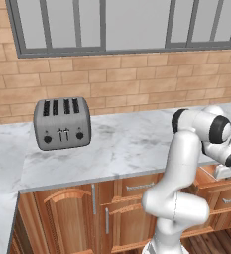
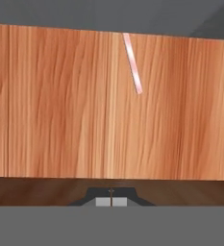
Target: Take a straw from the drawer in front and place it inside the glass cup on the dining counter.
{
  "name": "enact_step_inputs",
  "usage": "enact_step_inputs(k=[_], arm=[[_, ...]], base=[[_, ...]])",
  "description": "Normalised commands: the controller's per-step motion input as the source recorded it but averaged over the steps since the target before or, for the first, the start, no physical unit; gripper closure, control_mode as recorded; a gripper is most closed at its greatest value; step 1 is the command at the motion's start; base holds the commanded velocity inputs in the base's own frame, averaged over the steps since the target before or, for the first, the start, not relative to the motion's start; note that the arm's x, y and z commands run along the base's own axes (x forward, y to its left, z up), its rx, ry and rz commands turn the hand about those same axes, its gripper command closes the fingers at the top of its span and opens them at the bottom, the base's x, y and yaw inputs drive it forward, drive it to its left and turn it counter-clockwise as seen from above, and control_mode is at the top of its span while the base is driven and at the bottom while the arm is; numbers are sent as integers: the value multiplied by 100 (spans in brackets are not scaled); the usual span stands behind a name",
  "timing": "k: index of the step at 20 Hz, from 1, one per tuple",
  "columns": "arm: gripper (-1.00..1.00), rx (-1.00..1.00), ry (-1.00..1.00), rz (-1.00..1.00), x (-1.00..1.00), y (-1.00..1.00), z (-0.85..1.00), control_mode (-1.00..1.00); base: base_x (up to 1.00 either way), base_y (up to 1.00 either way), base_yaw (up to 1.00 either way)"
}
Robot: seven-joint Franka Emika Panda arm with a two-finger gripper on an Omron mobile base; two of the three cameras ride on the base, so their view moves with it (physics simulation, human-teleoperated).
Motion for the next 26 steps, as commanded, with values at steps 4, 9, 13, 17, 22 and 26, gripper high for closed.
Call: enact_step_inputs(k=[4,9,13,17,22,26], arm=[[100,0,1,0,-25,-21,0,-100],[100,0,4,-1,-32,-22,0,-100],[100,0,5,-1,-32,-21,0,-100],[100,0,5,-1,-39,-22,0,-100],[100,0,4,-2,-61,-25,0,-100],[100,0,3,-3,-66,-23,0,-100]], base=[[0,0,0],[0,0,0],[0,0,0],[0,0,0],[0,0,0],[0,0,0]])
